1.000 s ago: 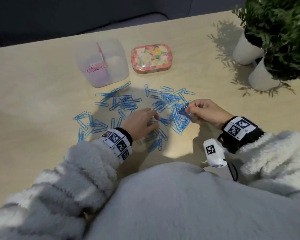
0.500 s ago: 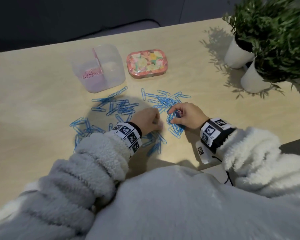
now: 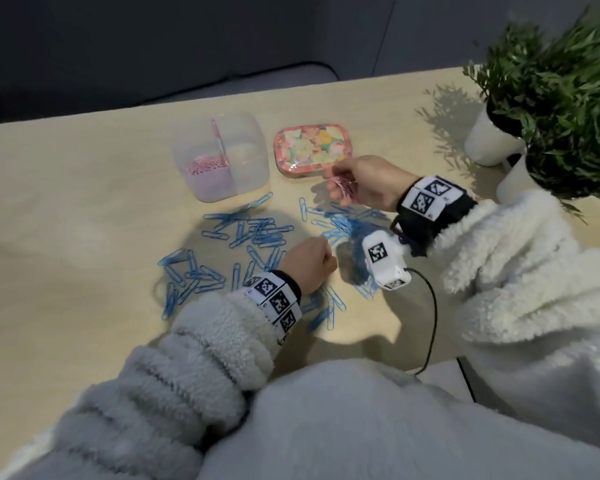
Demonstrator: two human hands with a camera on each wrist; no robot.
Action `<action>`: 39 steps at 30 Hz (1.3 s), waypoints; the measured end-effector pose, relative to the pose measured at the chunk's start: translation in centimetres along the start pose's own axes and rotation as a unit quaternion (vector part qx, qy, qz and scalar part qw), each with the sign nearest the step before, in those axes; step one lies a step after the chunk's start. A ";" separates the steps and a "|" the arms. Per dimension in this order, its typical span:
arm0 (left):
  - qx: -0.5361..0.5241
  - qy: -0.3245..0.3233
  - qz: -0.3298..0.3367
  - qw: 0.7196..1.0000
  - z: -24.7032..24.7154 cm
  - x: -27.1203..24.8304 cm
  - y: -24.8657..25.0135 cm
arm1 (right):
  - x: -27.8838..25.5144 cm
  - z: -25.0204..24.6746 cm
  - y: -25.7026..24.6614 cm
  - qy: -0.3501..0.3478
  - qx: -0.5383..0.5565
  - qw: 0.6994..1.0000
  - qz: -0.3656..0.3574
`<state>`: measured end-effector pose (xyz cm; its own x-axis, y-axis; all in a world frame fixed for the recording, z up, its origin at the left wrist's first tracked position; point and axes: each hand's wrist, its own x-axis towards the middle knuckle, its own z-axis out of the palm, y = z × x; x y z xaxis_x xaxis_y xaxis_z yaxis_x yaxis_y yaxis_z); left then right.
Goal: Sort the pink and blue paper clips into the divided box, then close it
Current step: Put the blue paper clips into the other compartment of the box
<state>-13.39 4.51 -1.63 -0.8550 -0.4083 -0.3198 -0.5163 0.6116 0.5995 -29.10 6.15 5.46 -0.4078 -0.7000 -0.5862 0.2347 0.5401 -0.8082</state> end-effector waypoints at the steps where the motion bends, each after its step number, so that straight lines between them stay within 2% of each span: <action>1: -0.060 0.022 -0.007 0.998 -0.8 -0.4 -0.5 | 0.6 1.0 -1.8 -0.026 0.020 0.999 0.002; 4: -0.214 0.081 -0.042 0.973 -3.3 -2.1 -2.2 | 1.8 4.2 -5.6 -0.104 0.062 0.993 -0.005; 8: -0.305 0.151 -0.128 0.932 -6.9 -4.1 -6.2 | 3.9 9.5 -8.9 -0.123 0.097 0.988 -0.011; 11: -0.297 0.212 -0.155 0.918 -9.6 -4.9 -9.1 | 5.5 12.9 -9.7 -0.122 0.092 0.988 0.000; 16: -0.186 0.293 -0.139 0.927 -14.9 -2.9 -10.9 | 6.9 14.6 -9.2 -0.107 0.049 0.993 -0.008; 20: -0.120 0.300 -0.122 0.938 -17.2 1.1 -9.7 | 4.6 11.9 -8.7 -0.099 0.088 0.990 -0.046; 24: -0.003 0.276 -0.110 0.955 -17.2 4.5 -8.6 | 0.0 5.7 -5.8 -0.058 0.061 0.994 -0.072; 28: 0.112 0.216 -0.162 0.956 -16.5 5.8 -8.9 | -3.8 -1.6 -0.4 0.001 0.035 0.999 -0.032; 31: 0.107 0.235 -0.165 0.952 -16.3 5.0 -8.8 | -5.7 -5.7 4.3 0.072 -0.032 0.997 -0.004; 33: 0.083 0.284 -0.132 0.946 -16.0 3.9 -7.9 | -6.3 -7.5 8.0 0.114 -0.102 0.988 0.008; 36: 0.159 0.378 0.008 0.912 -15.1 2.0 -6.4 | -6.5 -8.4 12.1 0.147 -0.233 0.961 0.010; 37: 0.182 0.374 0.043 0.908 -14.3 1.4 -5.6 | -6.5 -8.3 12.9 0.146 -0.273 0.951 0.009; 39: 0.203 0.293 0.102 0.929 -11.4 0.9 -3.8 | -6.5 -7.8 13.9 0.143 -0.310 0.940 0.004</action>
<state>-11.60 -5.91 4.22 -0.8254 -0.4813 0.2951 -0.4236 0.8735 0.2397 -30.06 21.88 -1.48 -0.6503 -0.5885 -0.4804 -0.2854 0.7753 -0.5635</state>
